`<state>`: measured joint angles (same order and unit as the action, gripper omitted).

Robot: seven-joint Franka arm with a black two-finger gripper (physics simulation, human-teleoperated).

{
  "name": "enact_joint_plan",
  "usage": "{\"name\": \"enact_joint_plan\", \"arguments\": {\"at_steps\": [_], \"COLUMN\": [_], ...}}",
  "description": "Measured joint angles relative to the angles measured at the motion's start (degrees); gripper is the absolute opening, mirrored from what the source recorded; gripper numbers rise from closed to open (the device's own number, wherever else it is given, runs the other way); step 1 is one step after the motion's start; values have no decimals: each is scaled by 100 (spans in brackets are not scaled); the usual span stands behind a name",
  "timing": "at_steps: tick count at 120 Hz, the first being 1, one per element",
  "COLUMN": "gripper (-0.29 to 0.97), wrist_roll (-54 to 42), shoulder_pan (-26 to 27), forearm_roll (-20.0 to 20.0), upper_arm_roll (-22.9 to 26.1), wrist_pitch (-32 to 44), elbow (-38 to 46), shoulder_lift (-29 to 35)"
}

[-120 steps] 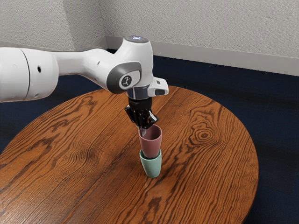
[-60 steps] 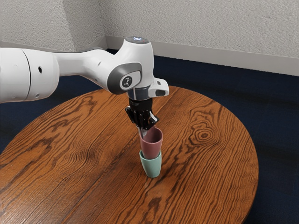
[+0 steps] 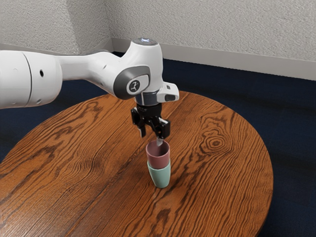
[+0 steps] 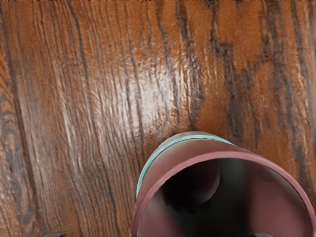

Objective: Place the left cup onto the right cup

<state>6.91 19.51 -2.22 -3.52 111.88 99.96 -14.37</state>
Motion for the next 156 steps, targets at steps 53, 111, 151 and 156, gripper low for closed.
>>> {"name": "enact_joint_plan", "arguments": {"at_steps": [53, 111, 151, 156], "gripper": [66, 68, 68, 68], "wrist_roll": [-19, -114, -310, -327], "shoulder_pan": [-56, -400, -812, -844], "forearm_roll": [44, 55, 282, 288], "upper_arm_roll": [58, 74, 80, 77], "wrist_pitch": [-147, -1122, -1689, -1756], "elbow": [-140, -808, -1081, -1090], "shoulder_lift": [251, 427, 615, 669]}}
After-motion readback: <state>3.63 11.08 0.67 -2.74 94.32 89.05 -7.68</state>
